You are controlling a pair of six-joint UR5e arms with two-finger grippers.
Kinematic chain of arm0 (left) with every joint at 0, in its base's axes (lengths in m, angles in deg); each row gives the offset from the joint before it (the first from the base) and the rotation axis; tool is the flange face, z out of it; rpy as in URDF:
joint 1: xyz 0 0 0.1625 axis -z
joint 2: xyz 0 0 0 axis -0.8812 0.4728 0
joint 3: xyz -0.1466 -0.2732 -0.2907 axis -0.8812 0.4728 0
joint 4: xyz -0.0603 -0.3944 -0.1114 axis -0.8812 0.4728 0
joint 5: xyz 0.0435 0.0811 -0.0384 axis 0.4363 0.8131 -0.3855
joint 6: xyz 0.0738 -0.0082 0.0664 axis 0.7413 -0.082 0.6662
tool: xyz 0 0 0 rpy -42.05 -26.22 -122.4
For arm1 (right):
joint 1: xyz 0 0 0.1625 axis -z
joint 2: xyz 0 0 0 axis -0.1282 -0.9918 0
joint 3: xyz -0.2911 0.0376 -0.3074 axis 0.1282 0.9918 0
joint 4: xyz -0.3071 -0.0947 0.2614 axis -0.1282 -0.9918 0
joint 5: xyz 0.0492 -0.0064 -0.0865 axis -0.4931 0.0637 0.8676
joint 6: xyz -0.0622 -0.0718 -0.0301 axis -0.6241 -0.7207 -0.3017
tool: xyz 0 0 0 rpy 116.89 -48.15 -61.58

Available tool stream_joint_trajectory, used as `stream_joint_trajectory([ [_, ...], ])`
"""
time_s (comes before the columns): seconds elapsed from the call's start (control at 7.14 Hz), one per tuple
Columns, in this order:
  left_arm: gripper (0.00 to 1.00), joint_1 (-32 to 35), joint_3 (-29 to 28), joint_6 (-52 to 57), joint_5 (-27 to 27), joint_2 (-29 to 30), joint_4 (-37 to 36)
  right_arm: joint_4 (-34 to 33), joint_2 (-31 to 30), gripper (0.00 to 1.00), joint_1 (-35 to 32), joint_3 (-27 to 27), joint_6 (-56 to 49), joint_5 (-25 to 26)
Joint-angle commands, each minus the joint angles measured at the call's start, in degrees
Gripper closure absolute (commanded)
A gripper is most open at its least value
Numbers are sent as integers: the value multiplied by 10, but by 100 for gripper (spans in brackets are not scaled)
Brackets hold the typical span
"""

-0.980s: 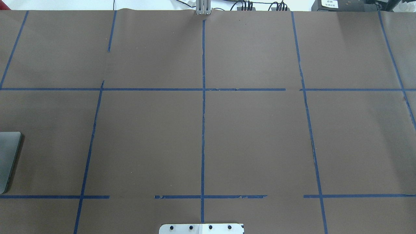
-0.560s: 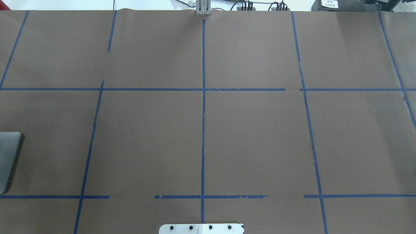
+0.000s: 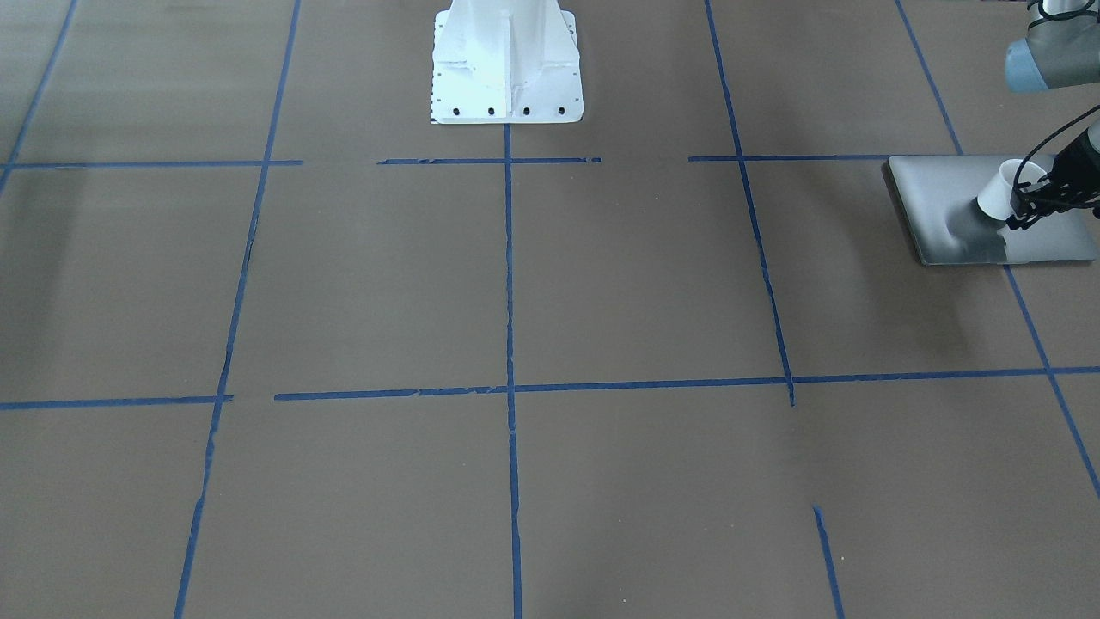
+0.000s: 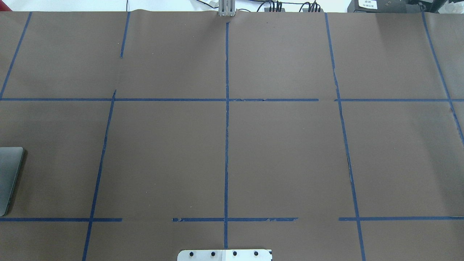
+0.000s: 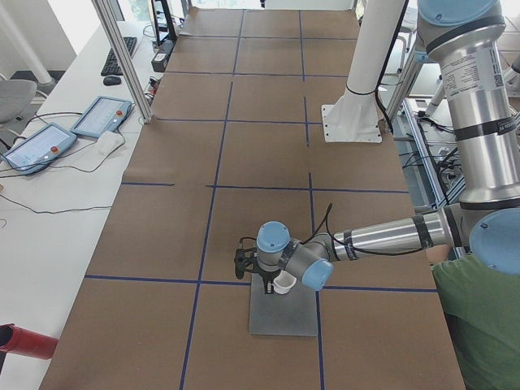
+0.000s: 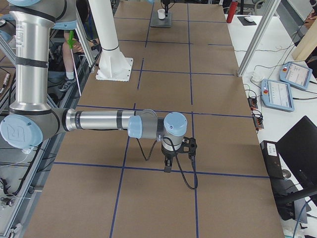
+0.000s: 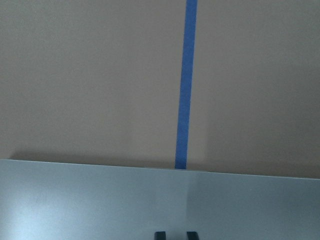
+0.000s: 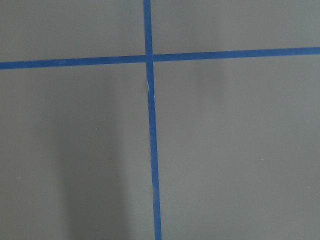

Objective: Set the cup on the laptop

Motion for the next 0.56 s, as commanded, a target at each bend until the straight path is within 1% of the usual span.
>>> stream_joint_trajectory([
  [0.0,13,-7,-2,0,-3,0,1,0,0,0,0,0,0,0],
  [0.14,0,-7,1,0,-4,0,1,0,0,0,0,0,0,0],
  [0.42,0,-7,1,17,-4,6,-3,0,0,0,0,0,0,0],
])
